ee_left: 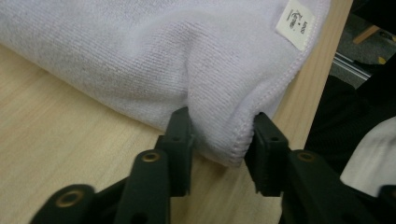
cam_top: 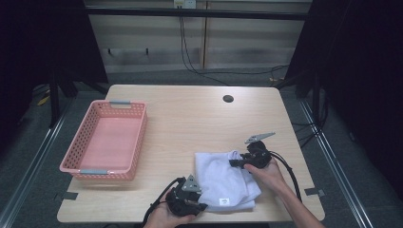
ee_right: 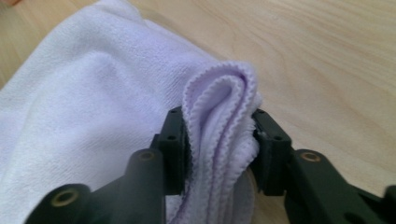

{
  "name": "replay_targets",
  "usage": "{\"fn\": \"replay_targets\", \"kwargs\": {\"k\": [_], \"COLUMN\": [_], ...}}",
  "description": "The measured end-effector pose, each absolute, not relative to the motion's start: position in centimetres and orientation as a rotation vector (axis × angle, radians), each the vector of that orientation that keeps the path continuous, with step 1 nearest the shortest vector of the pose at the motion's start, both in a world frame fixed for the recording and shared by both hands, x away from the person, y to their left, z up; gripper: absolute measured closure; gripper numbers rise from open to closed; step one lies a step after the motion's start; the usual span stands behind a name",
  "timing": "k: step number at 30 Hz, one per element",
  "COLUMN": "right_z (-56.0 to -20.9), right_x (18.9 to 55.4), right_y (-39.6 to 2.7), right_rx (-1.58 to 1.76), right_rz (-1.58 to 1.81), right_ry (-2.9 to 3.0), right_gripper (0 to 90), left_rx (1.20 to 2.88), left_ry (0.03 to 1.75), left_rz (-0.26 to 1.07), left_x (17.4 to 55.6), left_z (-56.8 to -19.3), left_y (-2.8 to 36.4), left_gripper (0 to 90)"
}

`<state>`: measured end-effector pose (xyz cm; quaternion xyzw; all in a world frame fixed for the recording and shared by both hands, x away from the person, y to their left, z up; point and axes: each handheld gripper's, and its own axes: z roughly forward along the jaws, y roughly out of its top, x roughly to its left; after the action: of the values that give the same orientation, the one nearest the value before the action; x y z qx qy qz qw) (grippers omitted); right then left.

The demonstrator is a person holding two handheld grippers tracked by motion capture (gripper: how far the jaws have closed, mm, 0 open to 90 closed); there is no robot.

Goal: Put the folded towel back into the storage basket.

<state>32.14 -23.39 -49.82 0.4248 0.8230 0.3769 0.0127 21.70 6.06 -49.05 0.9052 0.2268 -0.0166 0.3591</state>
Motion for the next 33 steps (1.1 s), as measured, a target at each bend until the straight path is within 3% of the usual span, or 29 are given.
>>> {"fn": "replay_targets", "kwargs": {"k": [6,33], "right_z": [-49.6,-47.3], "right_x": [31.9,32.9], "right_y": [-23.1,-22.9], "right_rx": [1.292,1.333], "right_rz": [1.169,1.32], "right_ry": [2.555,2.486], "right_gripper": [68.3,71.4], "left_rx": [2.309,2.28], "left_ry": [0.635,0.64], "left_rz": [-0.162,-0.138], "left_x": [22.9,24.4], "left_z": [-49.1,-47.1], "left_y": [6.6,9.0], "left_gripper": [76.9,77.9]}}
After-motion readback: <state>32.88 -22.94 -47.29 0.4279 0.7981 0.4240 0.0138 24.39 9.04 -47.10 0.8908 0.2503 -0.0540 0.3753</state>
